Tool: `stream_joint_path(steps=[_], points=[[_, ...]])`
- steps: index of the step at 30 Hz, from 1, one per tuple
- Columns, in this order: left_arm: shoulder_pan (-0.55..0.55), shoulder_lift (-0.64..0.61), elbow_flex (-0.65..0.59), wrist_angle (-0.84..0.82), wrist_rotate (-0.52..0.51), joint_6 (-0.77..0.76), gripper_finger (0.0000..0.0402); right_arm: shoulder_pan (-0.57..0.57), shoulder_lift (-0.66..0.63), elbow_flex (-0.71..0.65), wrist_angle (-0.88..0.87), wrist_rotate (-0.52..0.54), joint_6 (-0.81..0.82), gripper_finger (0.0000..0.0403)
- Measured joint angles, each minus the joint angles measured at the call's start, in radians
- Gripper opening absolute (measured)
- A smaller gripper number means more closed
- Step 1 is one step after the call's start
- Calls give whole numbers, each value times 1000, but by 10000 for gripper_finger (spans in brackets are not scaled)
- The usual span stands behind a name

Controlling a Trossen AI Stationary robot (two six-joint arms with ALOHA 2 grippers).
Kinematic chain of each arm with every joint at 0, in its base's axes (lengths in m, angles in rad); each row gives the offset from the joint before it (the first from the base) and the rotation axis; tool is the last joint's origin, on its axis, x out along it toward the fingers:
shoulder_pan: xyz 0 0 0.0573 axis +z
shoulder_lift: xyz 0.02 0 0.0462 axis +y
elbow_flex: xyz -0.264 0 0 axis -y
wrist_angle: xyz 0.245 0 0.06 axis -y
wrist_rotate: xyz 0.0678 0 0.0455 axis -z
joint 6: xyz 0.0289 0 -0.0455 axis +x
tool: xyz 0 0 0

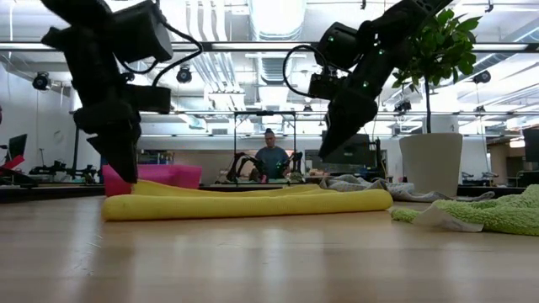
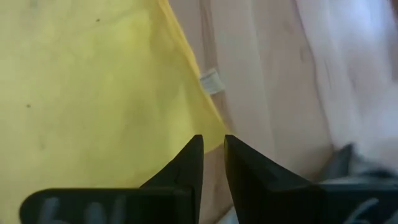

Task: Fold microfiber towels
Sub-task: Fold the yellow microfiber cloth

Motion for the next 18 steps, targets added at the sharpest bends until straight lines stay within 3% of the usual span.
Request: stream_joint_path(steps=[3,9,13,18], points=[[0,-27,25,-73,0,0,151,1,-3,0,-25,-52,100,59],[-3,-65,42,-19,1,-7,156,-1,-2,-12,-43,-286,359,59],[-27,-60,26,210,13,0,156,18,-1,-45,-32,-285,488,59],[-99,-52,-42,574,146,129,156,49,0,-90,5,-284,630,59]])
